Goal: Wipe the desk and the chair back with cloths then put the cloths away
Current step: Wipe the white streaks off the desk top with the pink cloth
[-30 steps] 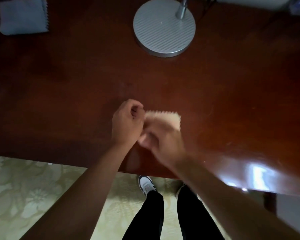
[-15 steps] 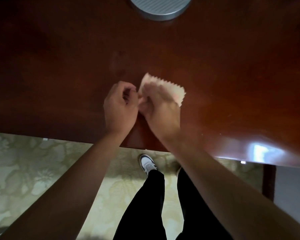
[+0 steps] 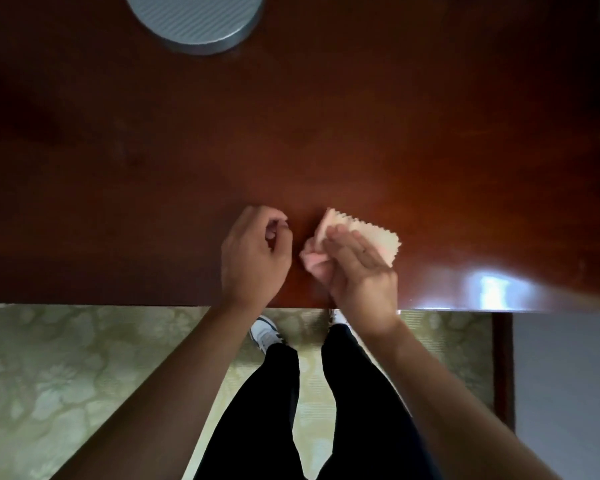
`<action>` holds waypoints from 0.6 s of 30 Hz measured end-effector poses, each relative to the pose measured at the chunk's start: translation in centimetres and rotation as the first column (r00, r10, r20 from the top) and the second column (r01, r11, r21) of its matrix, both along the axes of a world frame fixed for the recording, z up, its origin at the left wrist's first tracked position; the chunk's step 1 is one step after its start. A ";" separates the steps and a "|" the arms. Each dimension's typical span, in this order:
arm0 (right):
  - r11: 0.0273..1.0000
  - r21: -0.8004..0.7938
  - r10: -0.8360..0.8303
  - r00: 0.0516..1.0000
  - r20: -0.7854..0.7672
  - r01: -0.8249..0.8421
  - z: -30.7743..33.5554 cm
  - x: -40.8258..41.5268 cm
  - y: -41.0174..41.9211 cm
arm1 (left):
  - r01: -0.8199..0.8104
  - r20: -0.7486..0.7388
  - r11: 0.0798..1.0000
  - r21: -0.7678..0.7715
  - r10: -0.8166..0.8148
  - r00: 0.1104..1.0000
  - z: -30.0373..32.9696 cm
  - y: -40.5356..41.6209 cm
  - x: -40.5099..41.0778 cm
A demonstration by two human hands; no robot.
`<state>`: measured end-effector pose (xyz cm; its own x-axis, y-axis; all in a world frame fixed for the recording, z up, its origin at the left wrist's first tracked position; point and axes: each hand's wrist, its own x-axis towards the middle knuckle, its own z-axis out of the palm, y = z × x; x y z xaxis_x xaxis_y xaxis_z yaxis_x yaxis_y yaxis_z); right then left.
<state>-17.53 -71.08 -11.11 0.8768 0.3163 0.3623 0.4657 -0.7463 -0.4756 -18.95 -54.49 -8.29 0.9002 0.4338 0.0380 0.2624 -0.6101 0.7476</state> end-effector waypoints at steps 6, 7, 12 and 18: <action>0.944 -0.091 -0.312 0.948 0.058 0.316 2.1 6.2 -13.3 | 0.080 -0.029 0.997 0.006 -0.080 0.996 0.5 -6.9 3.1; 0.916 -0.106 -0.384 0.922 0.042 0.386 2.4 6.8 -15.4 | 0.093 -0.031 0.996 0.008 -0.093 0.995 0.5 -7.8 3.5; 0.718 -0.062 -0.693 0.703 -0.160 0.694 3.6 9.4 -22.5 | 0.177 -0.041 0.984 0.014 -0.176 0.983 0.8 -12.4 5.8; 0.991 -0.069 -0.123 0.968 -0.216 0.111 2.2 3.5 -12.7 | 0.182 -0.030 0.983 0.005 -0.182 0.983 0.9 -16.8 8.0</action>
